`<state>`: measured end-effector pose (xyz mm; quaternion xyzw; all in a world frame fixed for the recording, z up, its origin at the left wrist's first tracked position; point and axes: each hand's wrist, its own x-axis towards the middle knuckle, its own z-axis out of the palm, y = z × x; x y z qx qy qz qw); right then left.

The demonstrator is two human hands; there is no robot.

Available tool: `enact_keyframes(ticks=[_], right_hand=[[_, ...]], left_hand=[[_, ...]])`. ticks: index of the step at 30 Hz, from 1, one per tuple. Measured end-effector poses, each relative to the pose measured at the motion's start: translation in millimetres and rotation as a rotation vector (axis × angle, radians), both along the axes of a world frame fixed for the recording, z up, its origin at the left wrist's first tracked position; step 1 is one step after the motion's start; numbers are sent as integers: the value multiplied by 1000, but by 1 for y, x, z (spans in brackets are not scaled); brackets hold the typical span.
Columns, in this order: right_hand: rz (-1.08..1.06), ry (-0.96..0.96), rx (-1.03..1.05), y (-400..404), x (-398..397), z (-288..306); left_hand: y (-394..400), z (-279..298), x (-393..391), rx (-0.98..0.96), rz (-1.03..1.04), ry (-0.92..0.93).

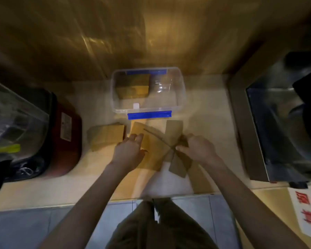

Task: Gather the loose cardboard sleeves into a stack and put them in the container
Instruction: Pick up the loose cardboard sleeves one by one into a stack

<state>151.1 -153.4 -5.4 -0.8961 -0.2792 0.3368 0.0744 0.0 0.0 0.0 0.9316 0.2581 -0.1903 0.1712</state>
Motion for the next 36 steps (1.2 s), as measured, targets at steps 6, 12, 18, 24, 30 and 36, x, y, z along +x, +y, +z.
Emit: enact_keyframes(ticks=[6,12,18,24,30,36], right_hand=[[-434,-20,82,-19,-45,-27],[-509,-113,124,-24,-70,-45],[-471,-162,78,-21,-73,-51],[-608,-65,187,-18,-62,-31],[-510,53,513,-2,-59,10],[-155,213,497,16,-79,18]], left_hand=[[-36,-38,-28,-59,93,-95],[-55,-69,-42,-15,46,-109],[-69,-79,-46,-102,122,-99],[-70,-57,-33,-297,440,-277],[-61,-21,-14,-1206,969,-474],[-53,-20,-19,-1795,1094,-718]])
